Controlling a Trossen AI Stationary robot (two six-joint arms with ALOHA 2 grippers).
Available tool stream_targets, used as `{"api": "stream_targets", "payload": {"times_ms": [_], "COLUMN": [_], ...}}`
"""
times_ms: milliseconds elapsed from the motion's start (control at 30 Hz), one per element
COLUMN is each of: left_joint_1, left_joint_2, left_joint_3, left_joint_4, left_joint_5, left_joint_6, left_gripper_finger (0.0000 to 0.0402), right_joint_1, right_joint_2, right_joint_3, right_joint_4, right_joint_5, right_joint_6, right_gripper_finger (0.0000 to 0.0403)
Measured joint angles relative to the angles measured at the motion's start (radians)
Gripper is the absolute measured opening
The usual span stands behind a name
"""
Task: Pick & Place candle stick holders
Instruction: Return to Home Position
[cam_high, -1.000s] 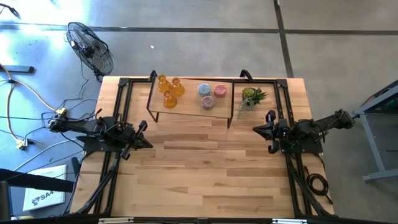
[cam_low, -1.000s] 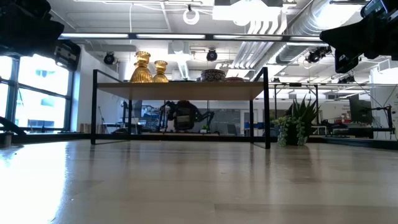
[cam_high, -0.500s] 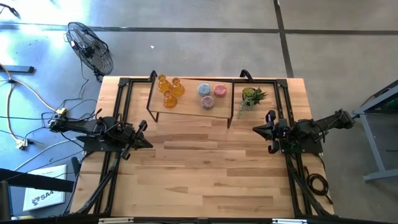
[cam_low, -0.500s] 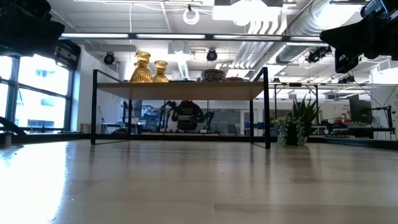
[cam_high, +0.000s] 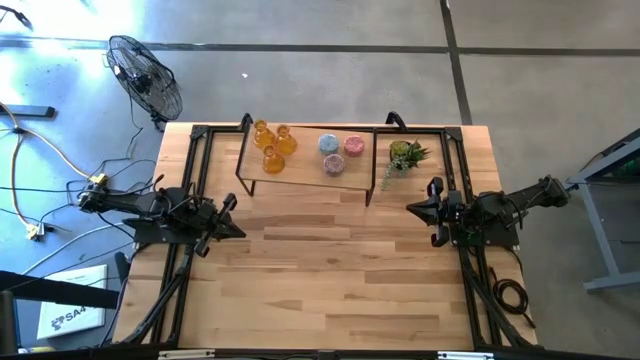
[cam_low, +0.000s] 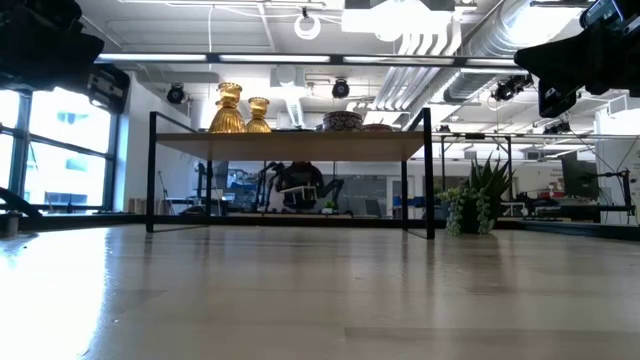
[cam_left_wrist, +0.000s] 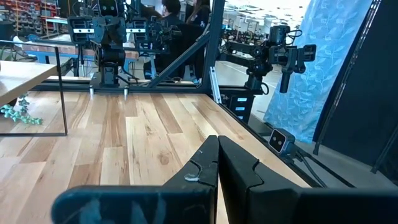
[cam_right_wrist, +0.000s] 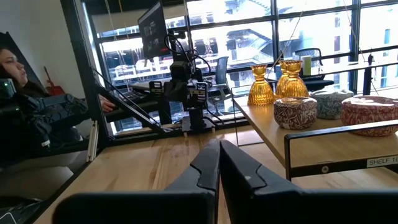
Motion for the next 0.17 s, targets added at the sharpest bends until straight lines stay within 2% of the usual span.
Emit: {"api": "stream_targets", "payload": {"times_ms": [167], "left_joint_1": [0.000], "left_joint_2": [0.000], "left_joint_3": [0.000], "left_joint_4": [0.000], "left_joint_5": [0.000], "left_joint_6": [0.000], "left_gripper_finger": [0.0001], "right_joint_1": [0.000], "right_joint_2": [0.000], "right_joint_3": [0.000], "right_joint_4": [0.000], "right_joint_5": [0.000], "right_joint_6": [0.000], "right_gripper_finger": [0.0004]}}
